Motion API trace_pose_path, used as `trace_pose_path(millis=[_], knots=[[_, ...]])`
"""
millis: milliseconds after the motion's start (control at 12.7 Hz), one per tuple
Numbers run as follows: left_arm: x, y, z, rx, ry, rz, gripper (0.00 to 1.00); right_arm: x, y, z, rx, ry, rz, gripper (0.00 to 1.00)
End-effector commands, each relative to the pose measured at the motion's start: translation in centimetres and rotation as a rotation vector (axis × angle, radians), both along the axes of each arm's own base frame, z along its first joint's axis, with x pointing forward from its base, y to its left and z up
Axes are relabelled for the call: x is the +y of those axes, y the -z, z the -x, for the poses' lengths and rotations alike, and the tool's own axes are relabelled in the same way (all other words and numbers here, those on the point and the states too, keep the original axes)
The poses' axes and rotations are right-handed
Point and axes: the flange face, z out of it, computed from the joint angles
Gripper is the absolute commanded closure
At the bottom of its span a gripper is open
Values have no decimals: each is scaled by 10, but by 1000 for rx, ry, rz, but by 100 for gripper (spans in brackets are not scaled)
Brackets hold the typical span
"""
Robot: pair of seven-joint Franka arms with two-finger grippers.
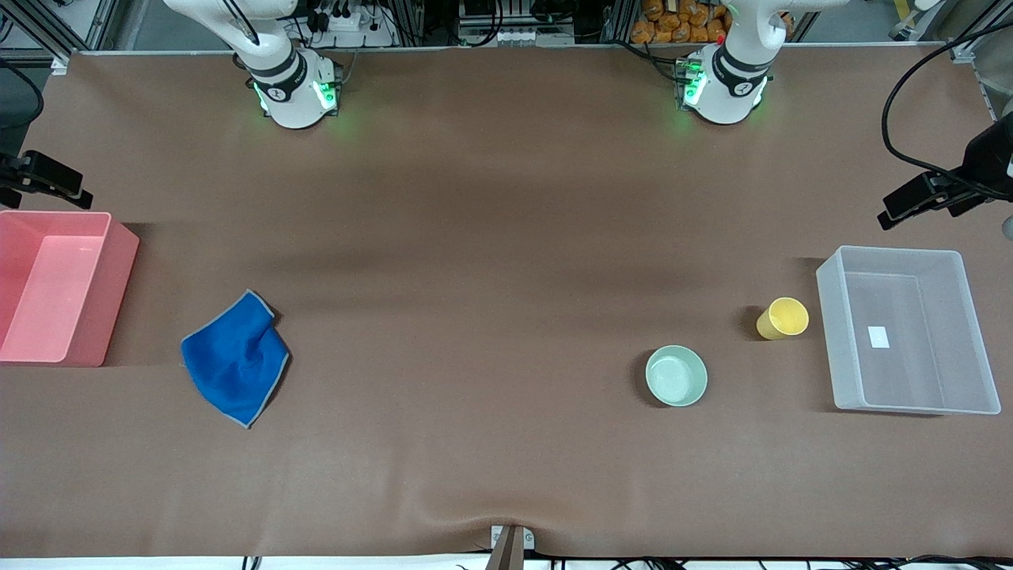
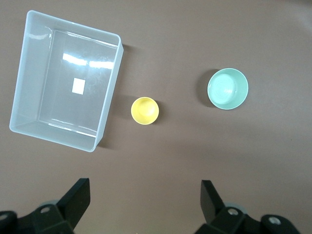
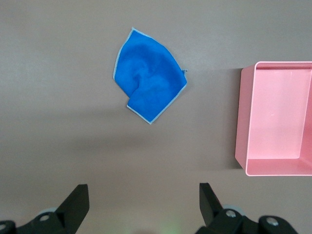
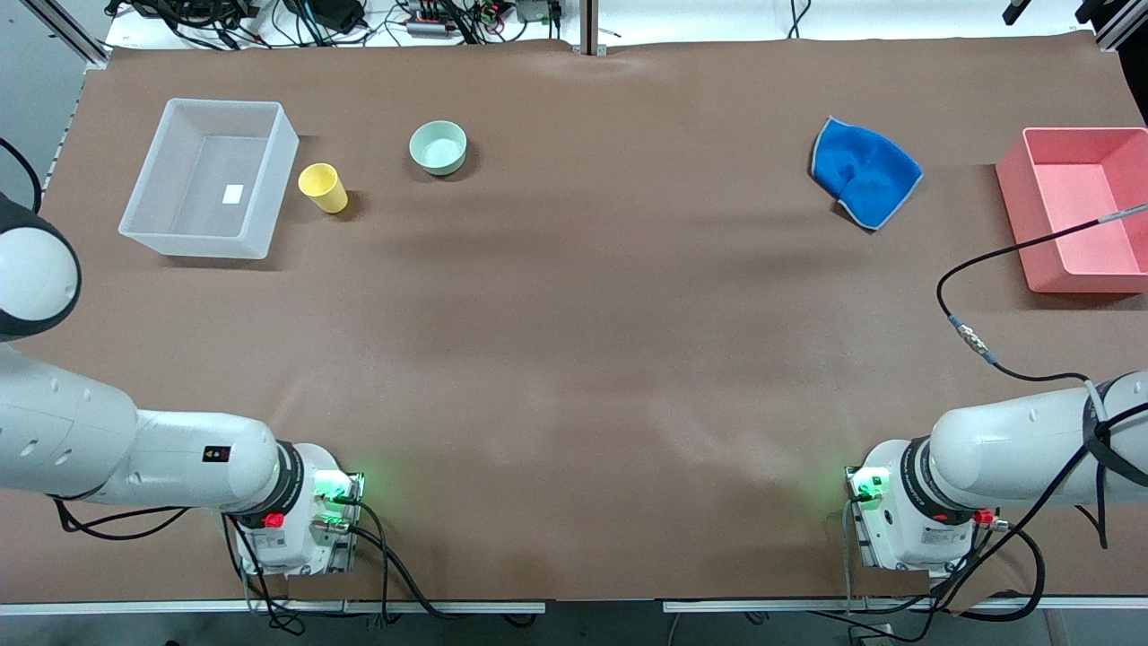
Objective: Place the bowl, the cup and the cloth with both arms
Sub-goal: 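Reach the left gripper to the yellow cup while the right gripper reaches the cloth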
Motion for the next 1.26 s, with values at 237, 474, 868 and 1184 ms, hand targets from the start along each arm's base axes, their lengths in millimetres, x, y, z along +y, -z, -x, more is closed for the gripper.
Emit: trace_pose_path(millis=[237, 474, 868, 1184], knots=[[-2, 1, 4, 13, 34, 19, 0, 6, 1, 4, 6, 6, -17, 0], [1, 38, -13, 71, 27, 26, 0, 6, 11, 5, 30, 9, -19, 0], [17, 132, -49, 48, 2, 27, 0, 0, 60, -7, 108, 24, -26, 0], [17, 202, -70, 54, -2, 24, 0, -37, 129, -31, 220, 95, -127, 0]])
